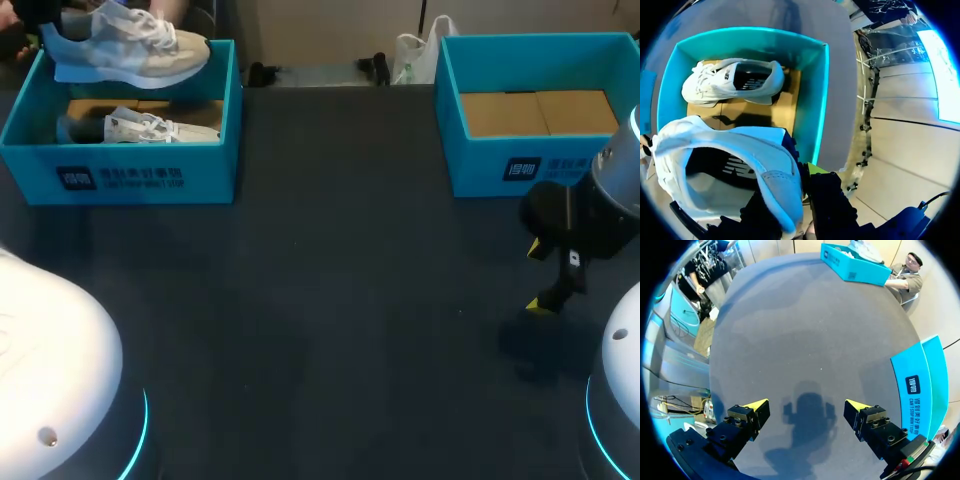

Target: Take the shoe out of the shoebox, open the shoe tongue, remove and reinsert the insole, then place the shoe into the shoebox

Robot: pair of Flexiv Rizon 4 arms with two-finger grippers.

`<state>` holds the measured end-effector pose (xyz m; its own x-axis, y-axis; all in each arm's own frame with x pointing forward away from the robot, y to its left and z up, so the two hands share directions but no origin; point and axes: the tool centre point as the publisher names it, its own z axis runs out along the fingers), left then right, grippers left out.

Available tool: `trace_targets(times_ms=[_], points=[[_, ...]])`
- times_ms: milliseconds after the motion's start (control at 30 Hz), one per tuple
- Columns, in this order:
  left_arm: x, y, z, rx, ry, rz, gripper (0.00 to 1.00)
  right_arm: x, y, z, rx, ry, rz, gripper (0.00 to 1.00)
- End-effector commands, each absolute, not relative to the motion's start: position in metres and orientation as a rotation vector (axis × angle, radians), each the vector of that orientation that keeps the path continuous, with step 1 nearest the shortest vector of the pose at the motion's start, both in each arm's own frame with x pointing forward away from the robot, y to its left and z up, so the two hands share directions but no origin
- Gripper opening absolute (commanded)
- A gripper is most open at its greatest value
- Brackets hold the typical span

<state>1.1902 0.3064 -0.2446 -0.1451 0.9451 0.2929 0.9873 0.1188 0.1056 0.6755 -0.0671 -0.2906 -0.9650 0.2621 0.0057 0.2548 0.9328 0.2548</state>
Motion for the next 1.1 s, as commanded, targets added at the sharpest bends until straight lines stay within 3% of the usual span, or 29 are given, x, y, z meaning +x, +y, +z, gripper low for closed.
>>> trace_targets(times_ms=[33,567,1100], points=[[1.198,0.307,-0.256,-1.961,-2.215,-0.393,0.00,0.675,-0.066,-0.291,0.410,3.059,0.392,1.00],[1.188,0.304,-0.276,-2.049,-2.130,-0.407,0.00,0.675,-0.066,-0.291,0.410,3.059,0.392,1.00],[1.218,0.306,-0.290,-2.009,-2.172,-0.387,0.00,0.675,-0.066,-0.291,0.410,3.059,0.392,1.00]])
